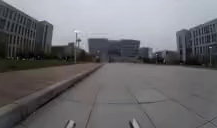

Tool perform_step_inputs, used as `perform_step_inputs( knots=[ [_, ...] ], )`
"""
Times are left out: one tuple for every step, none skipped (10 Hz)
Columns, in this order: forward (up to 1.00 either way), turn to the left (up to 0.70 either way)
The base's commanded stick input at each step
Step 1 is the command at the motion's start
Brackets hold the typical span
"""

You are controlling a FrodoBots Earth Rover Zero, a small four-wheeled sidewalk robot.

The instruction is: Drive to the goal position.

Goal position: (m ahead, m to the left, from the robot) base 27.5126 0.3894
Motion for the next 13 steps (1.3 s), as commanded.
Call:
perform_step_inputs(
  knots=[
    [0.70,-0.04],
    [0.70,-0.04],
    [0.70,-0.04],
    [0.70,-0.04],
    [0.70,-0.04],
    [0.70,-0.04],
    [0.70,-0.04],
    [0.70,-0.04],
    [0.70,-0.04],
    [0.70,-0.04],
    [0.70,-0.04],
    [0.70,-0.04],
    [0.70,-0.04]
  ],
)
